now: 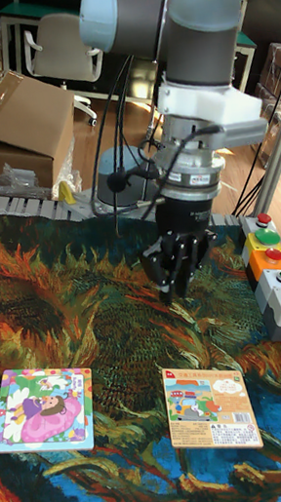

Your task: Assemble one piece of a puzzle

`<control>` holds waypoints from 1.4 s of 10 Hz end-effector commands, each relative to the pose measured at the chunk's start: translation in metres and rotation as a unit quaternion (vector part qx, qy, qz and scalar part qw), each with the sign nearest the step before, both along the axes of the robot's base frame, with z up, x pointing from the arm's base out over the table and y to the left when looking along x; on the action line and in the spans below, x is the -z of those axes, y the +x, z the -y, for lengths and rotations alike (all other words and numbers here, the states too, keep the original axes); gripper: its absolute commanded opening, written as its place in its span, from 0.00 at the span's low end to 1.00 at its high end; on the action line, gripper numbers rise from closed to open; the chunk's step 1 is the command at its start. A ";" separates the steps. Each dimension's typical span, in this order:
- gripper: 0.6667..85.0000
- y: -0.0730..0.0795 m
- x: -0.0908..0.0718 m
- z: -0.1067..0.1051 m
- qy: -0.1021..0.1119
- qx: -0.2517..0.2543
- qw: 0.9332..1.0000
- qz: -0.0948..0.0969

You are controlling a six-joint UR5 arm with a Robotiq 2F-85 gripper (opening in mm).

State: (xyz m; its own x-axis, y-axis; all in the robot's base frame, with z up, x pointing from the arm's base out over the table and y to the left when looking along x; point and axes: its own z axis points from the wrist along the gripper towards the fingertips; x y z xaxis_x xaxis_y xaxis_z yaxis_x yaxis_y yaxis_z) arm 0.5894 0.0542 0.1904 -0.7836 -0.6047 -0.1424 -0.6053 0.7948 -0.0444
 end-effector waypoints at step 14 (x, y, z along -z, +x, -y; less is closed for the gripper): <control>0.34 0.034 0.058 -0.005 -0.076 -0.240 0.968 -0.010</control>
